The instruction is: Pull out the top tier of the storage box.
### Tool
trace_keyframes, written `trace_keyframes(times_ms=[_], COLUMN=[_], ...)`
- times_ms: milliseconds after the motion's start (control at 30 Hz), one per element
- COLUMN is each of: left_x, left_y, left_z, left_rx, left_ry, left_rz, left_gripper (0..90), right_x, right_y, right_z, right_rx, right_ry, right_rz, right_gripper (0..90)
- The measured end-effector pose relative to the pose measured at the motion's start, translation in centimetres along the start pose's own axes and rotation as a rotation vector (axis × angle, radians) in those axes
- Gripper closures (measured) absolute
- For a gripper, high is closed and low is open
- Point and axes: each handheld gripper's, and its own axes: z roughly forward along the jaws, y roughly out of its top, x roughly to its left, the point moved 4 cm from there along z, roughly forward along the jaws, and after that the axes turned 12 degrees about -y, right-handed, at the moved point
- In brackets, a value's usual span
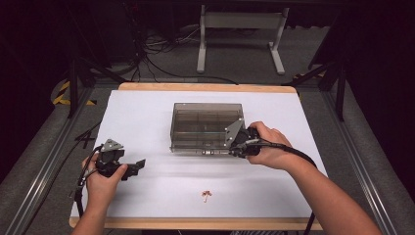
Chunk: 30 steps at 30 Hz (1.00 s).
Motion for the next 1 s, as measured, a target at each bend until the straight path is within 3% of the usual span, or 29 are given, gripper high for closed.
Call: trace_keyframes(times_ms=[433,1000], left_x=[0.0,0.1], left_y=[0.0,0.0], left_z=[0.0,0.0], left_rx=[-0.001,-0.001], left_ry=[0.001,0.003], left_rz=[0.000,0.000], left_gripper=[9.7,9.7], right_x=[1.3,2.6], right_y=[-0.1,-0.3], right_z=[-0.5,-0.9], right_rx=[0.009,-0.004], right_ry=[0.005,0.010], right_rz=[-0.039,-0.047], right_gripper=[84.0,84.9])
